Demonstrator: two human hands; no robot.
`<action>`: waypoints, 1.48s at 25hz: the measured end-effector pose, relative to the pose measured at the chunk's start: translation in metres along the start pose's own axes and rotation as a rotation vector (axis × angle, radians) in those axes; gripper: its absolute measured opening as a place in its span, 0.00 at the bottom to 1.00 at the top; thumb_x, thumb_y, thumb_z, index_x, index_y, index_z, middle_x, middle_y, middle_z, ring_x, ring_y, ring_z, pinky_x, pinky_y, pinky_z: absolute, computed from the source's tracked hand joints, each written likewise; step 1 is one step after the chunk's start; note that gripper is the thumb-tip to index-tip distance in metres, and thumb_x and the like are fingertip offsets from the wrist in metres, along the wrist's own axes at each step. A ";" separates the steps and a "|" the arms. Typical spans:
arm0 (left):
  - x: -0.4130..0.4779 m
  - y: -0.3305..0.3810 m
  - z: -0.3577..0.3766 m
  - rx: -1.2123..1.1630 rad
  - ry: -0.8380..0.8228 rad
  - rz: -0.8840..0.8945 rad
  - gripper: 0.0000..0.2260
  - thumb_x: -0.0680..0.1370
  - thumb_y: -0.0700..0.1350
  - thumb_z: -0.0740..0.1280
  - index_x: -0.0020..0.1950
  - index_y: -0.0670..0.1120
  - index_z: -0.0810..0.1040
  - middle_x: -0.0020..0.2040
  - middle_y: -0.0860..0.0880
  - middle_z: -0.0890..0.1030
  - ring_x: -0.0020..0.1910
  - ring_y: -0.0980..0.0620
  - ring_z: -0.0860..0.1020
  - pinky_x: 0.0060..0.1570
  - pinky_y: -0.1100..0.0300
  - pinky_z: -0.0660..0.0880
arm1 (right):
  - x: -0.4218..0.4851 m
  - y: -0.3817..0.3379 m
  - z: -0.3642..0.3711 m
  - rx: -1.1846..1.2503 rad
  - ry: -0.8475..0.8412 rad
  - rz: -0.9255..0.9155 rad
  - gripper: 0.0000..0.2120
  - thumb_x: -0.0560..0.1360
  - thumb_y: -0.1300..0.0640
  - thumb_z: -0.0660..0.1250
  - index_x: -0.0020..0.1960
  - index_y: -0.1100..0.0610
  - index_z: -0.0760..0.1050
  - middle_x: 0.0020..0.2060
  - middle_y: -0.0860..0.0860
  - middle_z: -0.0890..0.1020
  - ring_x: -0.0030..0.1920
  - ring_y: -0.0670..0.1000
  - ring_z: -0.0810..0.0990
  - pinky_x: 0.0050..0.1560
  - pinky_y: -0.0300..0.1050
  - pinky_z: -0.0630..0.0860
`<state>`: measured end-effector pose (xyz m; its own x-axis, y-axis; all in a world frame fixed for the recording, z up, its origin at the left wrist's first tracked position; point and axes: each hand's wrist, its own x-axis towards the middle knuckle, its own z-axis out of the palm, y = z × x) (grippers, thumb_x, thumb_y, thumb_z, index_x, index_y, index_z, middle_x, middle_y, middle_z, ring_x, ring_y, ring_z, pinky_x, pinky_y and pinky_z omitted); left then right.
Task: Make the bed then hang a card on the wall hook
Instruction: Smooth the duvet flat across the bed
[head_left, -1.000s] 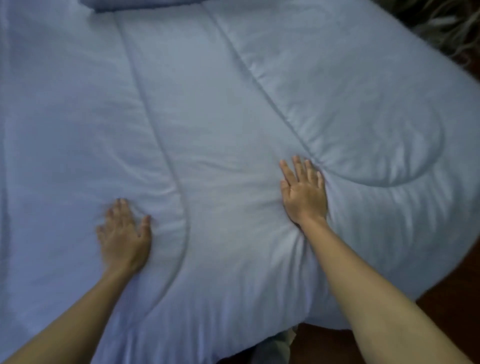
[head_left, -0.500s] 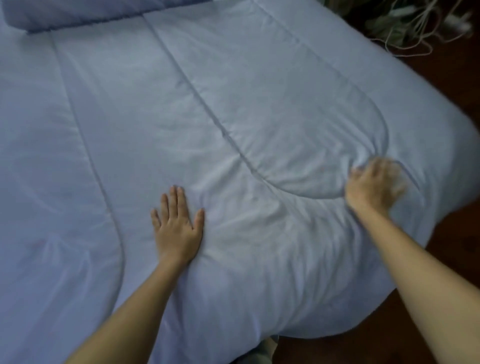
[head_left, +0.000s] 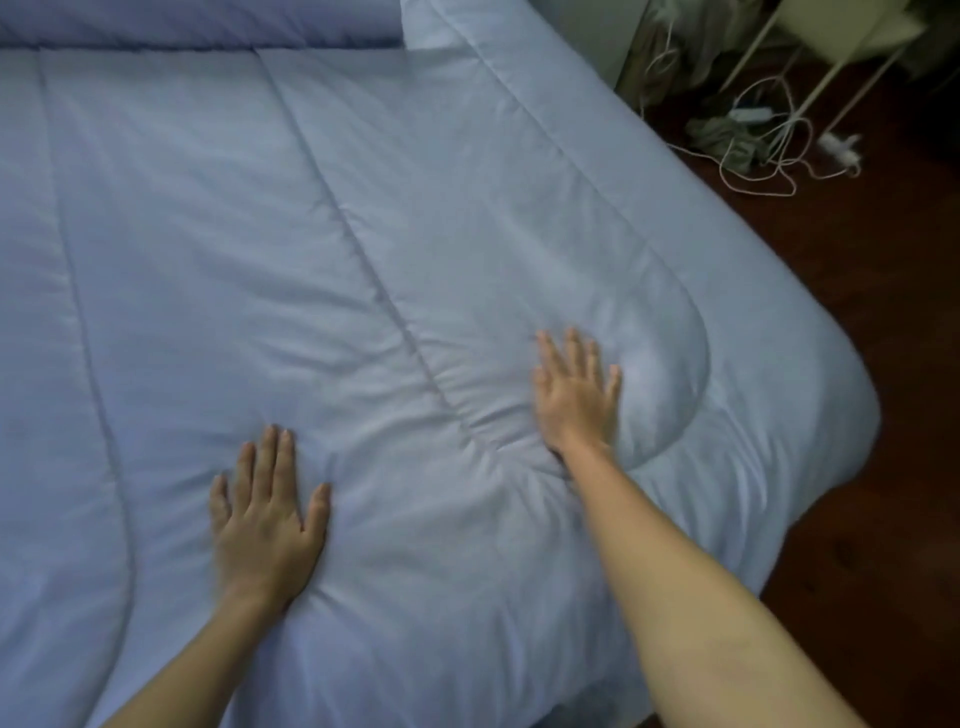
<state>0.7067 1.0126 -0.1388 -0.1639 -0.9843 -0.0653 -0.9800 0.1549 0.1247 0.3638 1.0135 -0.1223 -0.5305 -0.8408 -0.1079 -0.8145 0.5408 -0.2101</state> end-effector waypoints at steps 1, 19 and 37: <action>0.002 0.002 -0.002 -0.002 -0.004 -0.004 0.34 0.74 0.60 0.49 0.76 0.45 0.60 0.76 0.45 0.63 0.75 0.43 0.63 0.72 0.45 0.54 | 0.003 0.039 -0.009 0.000 0.028 0.074 0.24 0.81 0.45 0.48 0.76 0.40 0.52 0.78 0.47 0.54 0.78 0.52 0.52 0.74 0.63 0.48; 0.029 0.374 0.042 -0.072 -0.030 -0.136 0.34 0.74 0.62 0.43 0.78 0.50 0.51 0.79 0.48 0.52 0.78 0.44 0.51 0.74 0.41 0.46 | 0.087 0.213 -0.067 0.004 -0.270 -0.615 0.24 0.81 0.45 0.50 0.76 0.41 0.54 0.78 0.46 0.53 0.78 0.52 0.50 0.74 0.63 0.45; 0.045 0.383 0.039 0.008 -0.235 -0.267 0.29 0.80 0.56 0.49 0.79 0.48 0.47 0.80 0.46 0.45 0.78 0.42 0.44 0.72 0.38 0.44 | 0.197 0.264 -0.125 0.139 -0.417 -0.510 0.24 0.81 0.49 0.54 0.77 0.47 0.56 0.78 0.50 0.56 0.77 0.52 0.53 0.76 0.60 0.49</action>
<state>0.3192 1.0312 -0.1325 0.0773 -0.9441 -0.3205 -0.9925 -0.1033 0.0648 0.0151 0.9931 -0.0779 0.0707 -0.9438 -0.3227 -0.8863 0.0890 -0.4544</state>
